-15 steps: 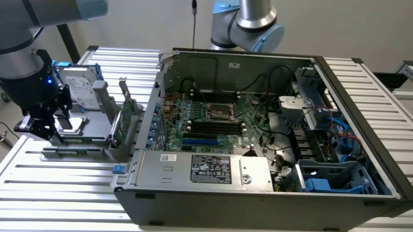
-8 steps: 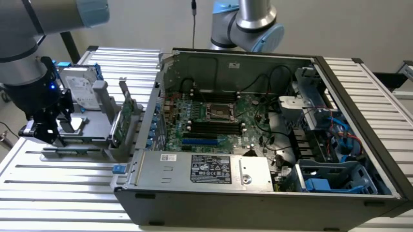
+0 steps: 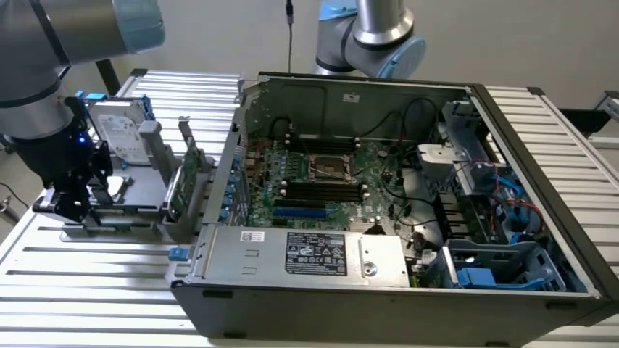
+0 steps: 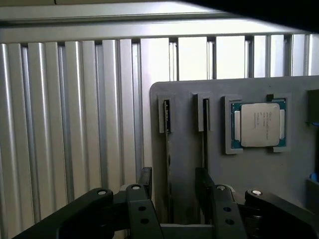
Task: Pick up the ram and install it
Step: 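Pick up the ram and move it above insertion slot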
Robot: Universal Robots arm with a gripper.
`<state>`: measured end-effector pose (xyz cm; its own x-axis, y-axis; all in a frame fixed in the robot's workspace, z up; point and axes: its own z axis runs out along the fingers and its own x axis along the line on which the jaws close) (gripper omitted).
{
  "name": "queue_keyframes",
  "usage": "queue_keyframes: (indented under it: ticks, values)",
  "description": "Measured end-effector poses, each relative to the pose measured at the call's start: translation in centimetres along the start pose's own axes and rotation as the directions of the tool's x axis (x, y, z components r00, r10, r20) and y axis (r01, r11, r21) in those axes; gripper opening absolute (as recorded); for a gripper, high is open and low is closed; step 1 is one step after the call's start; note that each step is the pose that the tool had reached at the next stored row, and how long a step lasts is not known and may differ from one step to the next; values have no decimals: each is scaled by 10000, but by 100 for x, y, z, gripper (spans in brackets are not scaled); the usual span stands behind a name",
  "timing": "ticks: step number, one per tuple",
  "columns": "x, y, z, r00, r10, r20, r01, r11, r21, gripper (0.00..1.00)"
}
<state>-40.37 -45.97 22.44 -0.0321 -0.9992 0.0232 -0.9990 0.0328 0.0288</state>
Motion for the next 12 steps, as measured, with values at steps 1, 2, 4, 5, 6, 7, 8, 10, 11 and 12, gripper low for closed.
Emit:
queue_keyframes:
  ticks: [1,2,4,5,6,7,8,10,11,12]
  values:
    - [8,3,15,10000,-1,29,1,10000,0,48]
    - [17,6,27,10000,-2,62,2,10000,-2,48]
    - [35,9,49,9999,-4,119,4,10000,-4,48]
    - [47,10,61,9999,-5,156,5,10000,-4,48]
    - [58,10,69,9998,-6,189,6,10000,-6,48]
    - [67,9,78,9998,-8,221,8,10000,-7,48]
    - [73,9,86,9997,-8,247,8,10000,-8,48]
    - [82,9,105,9995,-9,302,9,10000,-11,48]
    - [87,8,117,9995,-10,331,10,10000,-11,48]
    - [93,7,129,9993,-11,363,11,10000,-11,48]
